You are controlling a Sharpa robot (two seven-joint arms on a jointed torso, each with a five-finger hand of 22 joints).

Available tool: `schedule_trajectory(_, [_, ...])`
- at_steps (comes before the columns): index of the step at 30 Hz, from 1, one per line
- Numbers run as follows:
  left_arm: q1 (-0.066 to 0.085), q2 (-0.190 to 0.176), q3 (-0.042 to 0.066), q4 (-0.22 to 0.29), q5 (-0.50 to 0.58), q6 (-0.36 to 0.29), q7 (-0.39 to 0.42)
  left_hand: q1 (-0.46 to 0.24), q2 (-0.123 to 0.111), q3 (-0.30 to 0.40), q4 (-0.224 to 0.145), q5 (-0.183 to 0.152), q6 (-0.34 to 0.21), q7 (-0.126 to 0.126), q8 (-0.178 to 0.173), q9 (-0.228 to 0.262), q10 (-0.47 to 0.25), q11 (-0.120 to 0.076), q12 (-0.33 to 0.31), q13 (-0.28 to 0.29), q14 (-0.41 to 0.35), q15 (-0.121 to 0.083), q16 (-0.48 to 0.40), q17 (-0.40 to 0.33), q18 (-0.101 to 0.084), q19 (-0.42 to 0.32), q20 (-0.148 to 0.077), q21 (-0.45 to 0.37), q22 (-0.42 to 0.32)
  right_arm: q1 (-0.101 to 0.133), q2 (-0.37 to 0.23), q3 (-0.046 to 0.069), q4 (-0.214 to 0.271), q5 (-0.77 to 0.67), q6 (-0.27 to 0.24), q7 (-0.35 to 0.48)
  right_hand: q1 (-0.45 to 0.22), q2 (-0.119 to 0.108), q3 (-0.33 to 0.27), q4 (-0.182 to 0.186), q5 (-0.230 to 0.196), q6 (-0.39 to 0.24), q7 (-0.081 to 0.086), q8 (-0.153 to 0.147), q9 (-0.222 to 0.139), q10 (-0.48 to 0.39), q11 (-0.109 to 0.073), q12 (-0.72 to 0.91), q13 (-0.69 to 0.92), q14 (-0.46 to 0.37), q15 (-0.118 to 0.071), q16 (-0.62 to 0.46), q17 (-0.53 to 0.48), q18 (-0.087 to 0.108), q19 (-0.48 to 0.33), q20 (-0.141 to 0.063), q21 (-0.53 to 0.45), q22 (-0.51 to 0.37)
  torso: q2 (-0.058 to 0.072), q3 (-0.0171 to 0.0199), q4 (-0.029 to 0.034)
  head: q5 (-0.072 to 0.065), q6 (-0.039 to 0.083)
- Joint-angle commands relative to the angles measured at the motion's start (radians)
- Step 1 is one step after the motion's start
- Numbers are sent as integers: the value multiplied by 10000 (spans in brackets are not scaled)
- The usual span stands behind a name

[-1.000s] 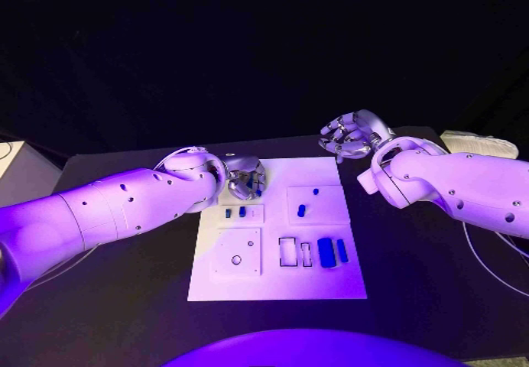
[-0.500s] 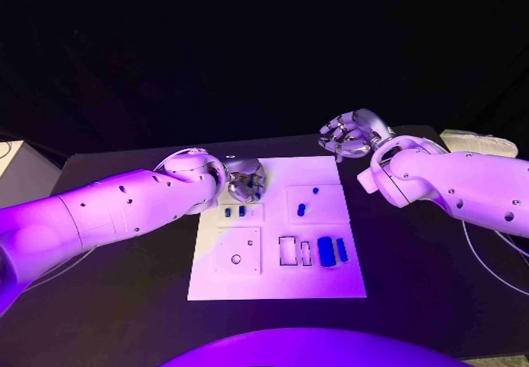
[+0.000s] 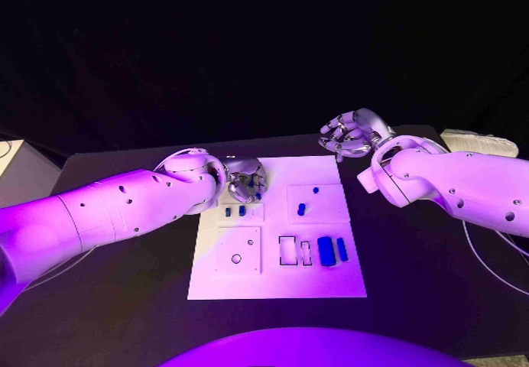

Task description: Assemble the parts on the task board

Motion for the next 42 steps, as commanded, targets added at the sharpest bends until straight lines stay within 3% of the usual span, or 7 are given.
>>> schedule_trajectory(1, [0, 26, 3, -10, -29, 135, -79, -91, 11, 55, 18, -56, -55, 13, -47, -7, -97, 10, -86, -31, -74, 25, -39, -45, 132, -61, 8, 17, 7, -3, 1, 2, 22, -108, 26, 122, -20, -59, 64, -12, -17, 69, -14, 14, -9, 61, -42, -54, -17, -22, -10, -69, -15, 182, 85, -16, -56, -14, 6, 1, 3, 7, -10])
schedule_trajectory(16, [-82, 117, -13, -133, -107, 303, -182, -22, 130, 64, -18, -71, 295, 96, 52, 68, 61, -8, -123, -98, 272, 31, 225, 401, 151, -3, 47, 92, 49, -3, -9, 2, 41, -108, 29, 133, -15, -54, 71, -18, -16, 80, -18, 19, -9, 72, -46, -63, -32, -21, -12, -75, -20, 183, 88, -17, -58, -14, 5, 1, -2, -12, -56])
schedule_trajectory(26, [-101, 113, -17, -131, -113, 81, -72, -21, 295, 43, -3, -80, 726, 97, 150, 163, 501, -179, 46, -79, 883, -105, 646, 1180, 119, 291, -51, 378, 319, -3, -1, 2, 40, -105, 37, 115, -16, -49, 76, -23, -16, 100, -23, 27, -8, 89, -50, -78, -57, -14, -15, -66, -6, 185, 94, -18, -63, -13, 4, 1, 0, -12, -81])
schedule_trajectory(35, [-104, 99, -17, -137, -46, -432, 184, 154, 600, 147, -115, -90, 1531, -113, 381, 466, 1350, -535, -57, -166, 1657, -422, 990, 2127, -64, 1180, -311, 1078, 1212, -14, 39, 2, 4, -103, 47, 114, -21, -49, 76, -20, -17, 102, -23, 28, -8, 93, -50, -81, -62, -15, -16, -72, -12, 185, 95, -19, -65, -13, 5, 7, 11, 9, -88])
schedule_trajectory(42, [-110, 12, -13, -46, 77, -733, 275, 146, 622, 186, -150, -93, 1613, -128, 332, 534, 1494, -559, -233, -233, 1767, -462, 1011, 2219, -92, 1295, -380, 1185, 1332, -45, 40, 2, -7, -100, 58, 106, -34, -46, 75, -14, -18, 107, -22, 29, -9, 102, -50, -89, -75, -10, -16, -66, -3, 185, 98, -19, -67, -13, 3, 0, -12, 23, -86])
